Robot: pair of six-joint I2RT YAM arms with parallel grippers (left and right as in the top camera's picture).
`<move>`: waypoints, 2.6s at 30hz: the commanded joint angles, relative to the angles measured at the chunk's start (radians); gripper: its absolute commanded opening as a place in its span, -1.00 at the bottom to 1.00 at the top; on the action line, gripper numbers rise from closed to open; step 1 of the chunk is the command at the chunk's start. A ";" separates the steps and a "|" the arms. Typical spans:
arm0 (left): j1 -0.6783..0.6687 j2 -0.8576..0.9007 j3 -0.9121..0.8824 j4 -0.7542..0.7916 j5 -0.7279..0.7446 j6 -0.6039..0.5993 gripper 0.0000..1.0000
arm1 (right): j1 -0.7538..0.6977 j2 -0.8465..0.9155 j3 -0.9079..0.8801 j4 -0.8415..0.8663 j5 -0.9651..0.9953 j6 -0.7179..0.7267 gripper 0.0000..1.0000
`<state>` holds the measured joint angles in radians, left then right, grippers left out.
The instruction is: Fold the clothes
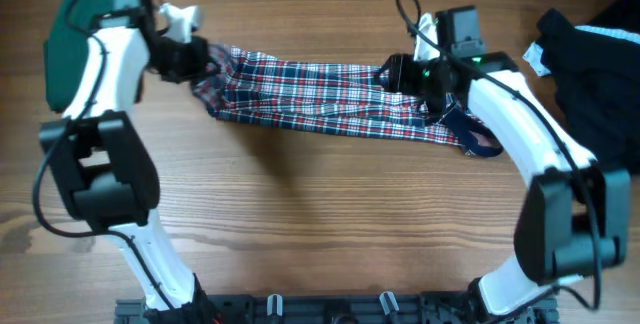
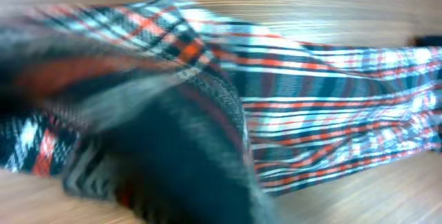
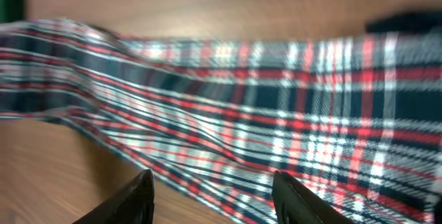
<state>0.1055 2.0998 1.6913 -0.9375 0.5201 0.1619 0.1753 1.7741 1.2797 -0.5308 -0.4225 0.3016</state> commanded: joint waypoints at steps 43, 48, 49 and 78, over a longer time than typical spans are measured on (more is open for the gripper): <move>-0.616 -0.044 0.048 0.183 -0.069 -0.066 0.99 | -0.138 -0.046 0.016 -0.013 0.049 -0.010 0.32; -0.576 -0.044 0.048 0.179 -0.121 -0.068 0.99 | -0.138 -0.046 0.016 -0.014 0.049 -0.012 0.33; -0.555 -0.044 0.048 0.183 -0.126 -0.072 0.99 | -0.138 -0.046 0.016 -0.014 0.049 -0.013 0.33; -0.594 0.194 0.045 0.438 -0.190 -0.288 -0.92 | -0.137 -0.046 0.016 -0.002 0.083 -0.010 0.08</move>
<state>-0.4610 2.2341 1.7275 -0.5068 0.3370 -0.0750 0.0376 1.7351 1.2854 -0.5373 -0.3576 0.2977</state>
